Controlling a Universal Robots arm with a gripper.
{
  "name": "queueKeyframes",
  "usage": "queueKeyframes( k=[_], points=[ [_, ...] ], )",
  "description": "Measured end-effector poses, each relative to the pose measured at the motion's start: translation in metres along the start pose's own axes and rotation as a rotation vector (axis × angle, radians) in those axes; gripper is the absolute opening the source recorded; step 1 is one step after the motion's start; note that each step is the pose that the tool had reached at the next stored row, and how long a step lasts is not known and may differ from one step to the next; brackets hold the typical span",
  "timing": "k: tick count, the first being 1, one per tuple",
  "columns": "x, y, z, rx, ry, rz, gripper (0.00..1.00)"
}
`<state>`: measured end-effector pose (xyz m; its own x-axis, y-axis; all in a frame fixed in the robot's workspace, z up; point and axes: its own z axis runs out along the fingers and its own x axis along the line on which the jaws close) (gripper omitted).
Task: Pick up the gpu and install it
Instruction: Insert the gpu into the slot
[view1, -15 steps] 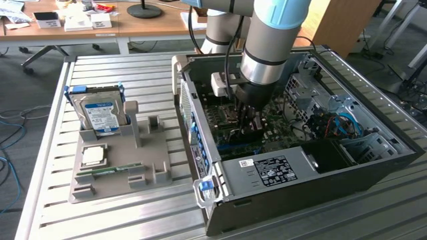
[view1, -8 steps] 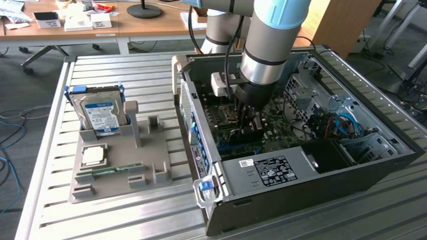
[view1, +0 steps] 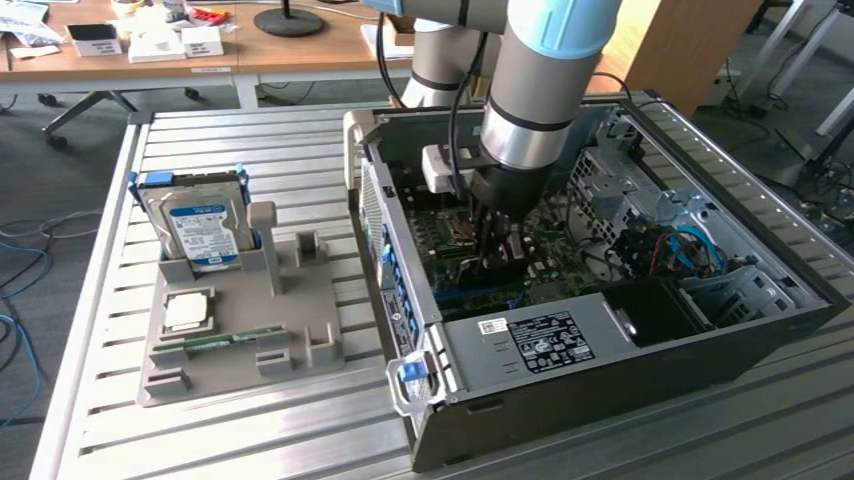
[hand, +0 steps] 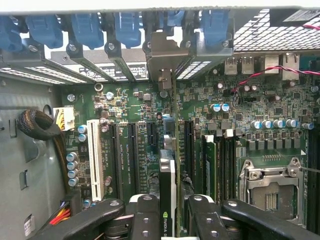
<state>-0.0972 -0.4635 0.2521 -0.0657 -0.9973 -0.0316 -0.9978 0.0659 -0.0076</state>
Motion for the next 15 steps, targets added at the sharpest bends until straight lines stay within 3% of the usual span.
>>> queueKeyframes(
  k=[15],
  points=[
    [0.0001,0.0008,0.0018,-0.0001,-0.0002,0.0,0.26]
  ],
)
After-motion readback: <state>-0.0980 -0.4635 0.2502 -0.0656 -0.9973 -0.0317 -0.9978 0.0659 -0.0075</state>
